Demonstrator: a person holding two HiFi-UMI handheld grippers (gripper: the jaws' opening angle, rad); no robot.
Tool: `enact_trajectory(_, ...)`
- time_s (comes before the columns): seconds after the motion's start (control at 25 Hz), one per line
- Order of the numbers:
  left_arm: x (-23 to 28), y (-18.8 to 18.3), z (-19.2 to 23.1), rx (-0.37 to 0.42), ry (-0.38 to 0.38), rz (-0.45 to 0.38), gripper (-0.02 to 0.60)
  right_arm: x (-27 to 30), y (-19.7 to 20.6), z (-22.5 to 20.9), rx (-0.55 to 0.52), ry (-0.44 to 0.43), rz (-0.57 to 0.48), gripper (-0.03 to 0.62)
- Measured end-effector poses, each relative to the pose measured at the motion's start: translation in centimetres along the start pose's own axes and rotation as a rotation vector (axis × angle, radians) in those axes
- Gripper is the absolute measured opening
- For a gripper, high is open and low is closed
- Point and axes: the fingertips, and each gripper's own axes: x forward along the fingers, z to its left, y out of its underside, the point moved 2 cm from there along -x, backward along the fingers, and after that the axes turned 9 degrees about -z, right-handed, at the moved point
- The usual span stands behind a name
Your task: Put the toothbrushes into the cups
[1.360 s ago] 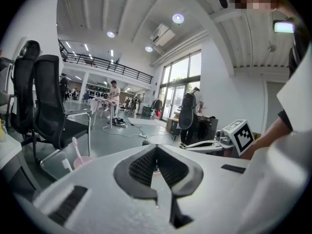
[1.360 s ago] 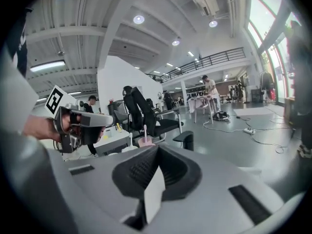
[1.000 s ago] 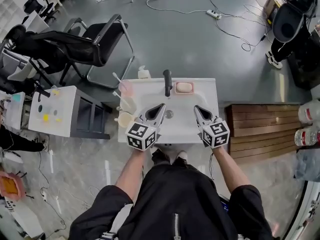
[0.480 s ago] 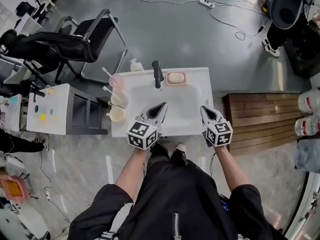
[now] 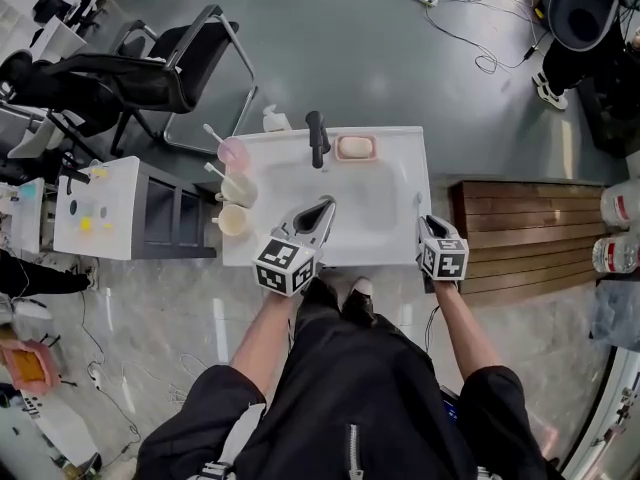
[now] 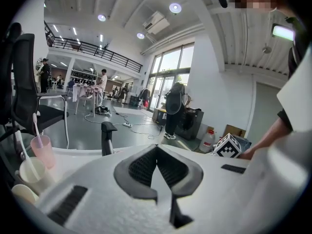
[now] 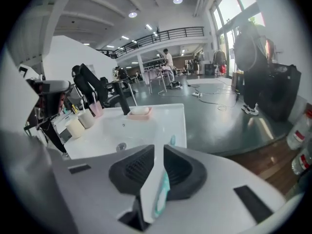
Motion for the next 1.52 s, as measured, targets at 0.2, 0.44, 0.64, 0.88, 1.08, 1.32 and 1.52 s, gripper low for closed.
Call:
enact_trajectory(0.2,-1.0,0.3,1.1,-0.007,-0.033,0.004,0.002,2.0,2.2,-0.9,0.010,-0.002,0.130,0.111)
enact_trajectory(0.44,-2.8,0.1,2.4,-0.009,-0.086,-0.002,0.002,3.7,4.6,-2.4,0.002,0.059,0.278,0.126)
enact_trajectory(0.64,-4.7,0.2,3.6,-0.013,-0.137,-0.008,0.002,4.3,5.4,-2.9,-0.024,0.087,0.307,0.096)
enact_trajectory(0.88,-6.1,-0.1,4.1,-0.013,-0.178,-0.021,0.002,4.5,5.0,-2.8,-0.033,0.065,0.330,0.041)
enact_trajectory(1.08,-7.3,-0.2,4.2,-0.009,-0.208,-0.036,0.002,4.7,1.3,0.7,-0.043,-0.096,0.109,0.041)
enact_trajectory(1.32,-9.0,-0.2,4.4,-0.018,-0.254,-0.058,0.002,4.7,-2.9,7.3,-0.112,-0.279,-0.022,0.041)
enact_trajectory(1.52,-11.4,-0.5,5.5,-0.032,-0.328,-0.084,0.002,5.0,-5.8,14.1,-0.177,-0.443,-0.080,0.041)
